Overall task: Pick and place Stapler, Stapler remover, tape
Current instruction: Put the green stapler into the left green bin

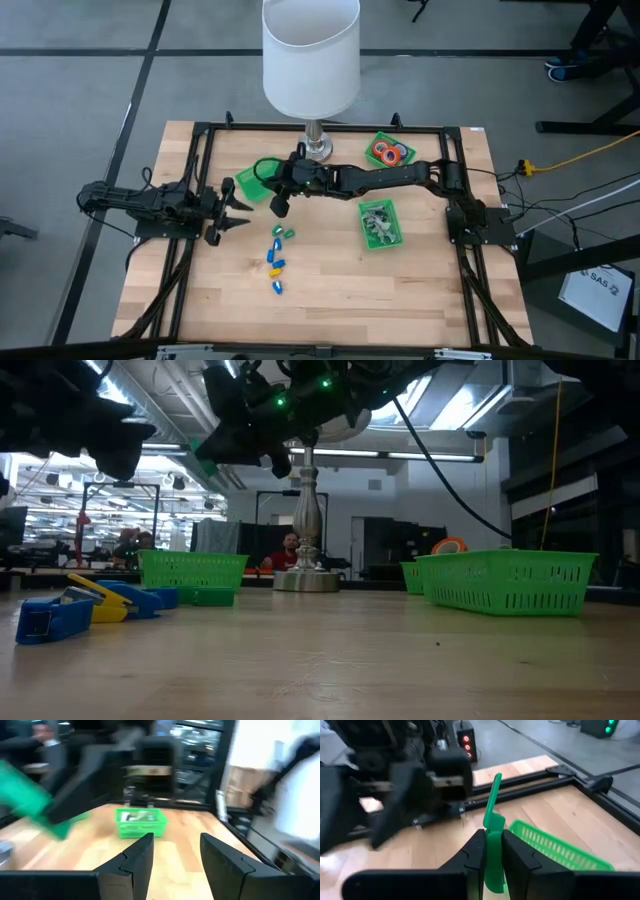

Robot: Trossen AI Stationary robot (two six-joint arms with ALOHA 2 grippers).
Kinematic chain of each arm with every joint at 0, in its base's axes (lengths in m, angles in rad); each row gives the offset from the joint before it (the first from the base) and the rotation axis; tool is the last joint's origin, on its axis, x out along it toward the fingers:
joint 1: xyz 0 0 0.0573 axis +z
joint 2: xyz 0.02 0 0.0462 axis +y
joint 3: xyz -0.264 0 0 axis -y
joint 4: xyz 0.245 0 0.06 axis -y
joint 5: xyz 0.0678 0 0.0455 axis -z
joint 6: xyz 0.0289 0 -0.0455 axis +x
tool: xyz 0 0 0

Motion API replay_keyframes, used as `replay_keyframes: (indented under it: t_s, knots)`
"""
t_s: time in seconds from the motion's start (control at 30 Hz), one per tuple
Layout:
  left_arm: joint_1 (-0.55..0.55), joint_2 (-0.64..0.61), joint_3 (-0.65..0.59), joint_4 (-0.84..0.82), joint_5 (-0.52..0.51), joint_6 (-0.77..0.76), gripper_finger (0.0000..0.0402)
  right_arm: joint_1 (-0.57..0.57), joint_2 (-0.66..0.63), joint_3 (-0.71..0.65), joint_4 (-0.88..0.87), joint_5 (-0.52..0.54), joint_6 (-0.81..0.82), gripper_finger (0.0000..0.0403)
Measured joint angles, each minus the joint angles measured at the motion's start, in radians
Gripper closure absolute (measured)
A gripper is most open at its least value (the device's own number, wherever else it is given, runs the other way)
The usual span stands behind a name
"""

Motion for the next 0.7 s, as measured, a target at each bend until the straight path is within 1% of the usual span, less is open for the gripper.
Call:
replay_keyframes:
  t_s: [0.07, 0.13, 0.2, 0.27, 0.33, 0.47, 0.63, 0.7]
  knots:
    - [0.000, 0.000, 0.000, 0.000, -0.061, -0.043, 0.0245, -0.003, 0.000, 0.000, 0.022, -0.019, -0.001, 0.0353]
    - [0.000, 0.000, 0.000, 0.000, -0.101, -0.053, 0.0245, -0.003, 0.000, 0.000, 0.043, -0.030, -0.001, 0.0353]
    - [0.000, 0.000, 0.000, 0.000, -0.176, -0.040, 0.0245, -0.003, 0.000, 0.000, 0.055, -0.031, -0.001, 0.0353]
    - [0.000, 0.000, 0.000, 0.007, -0.271, -0.041, 0.0245, -0.003, 0.000, 0.000, 0.064, -0.034, -0.001, 0.0353]
    - [0.000, 0.000, 0.000, 0.011, -0.327, -0.030, 0.0244, -0.003, 0.000, 0.000, 0.080, -0.034, -0.001, 0.0353]
    - [0.000, 0.017, 0.001, 0.011, -0.379, 0.009, 0.0232, -0.003, 0.000, 0.000, 0.098, -0.034, 0.003, 0.0353]
    - [0.001, 0.078, 0.001, 0.028, -0.422, 0.013, 0.0194, -0.003, 0.000, 0.000, 0.115, -0.051, 0.005, 0.0353]
    - [0.001, 0.103, 0.001, 0.081, -0.424, 0.032, 0.0178, -0.004, 0.000, 0.000, 0.115, -0.051, 0.005, 0.0353]
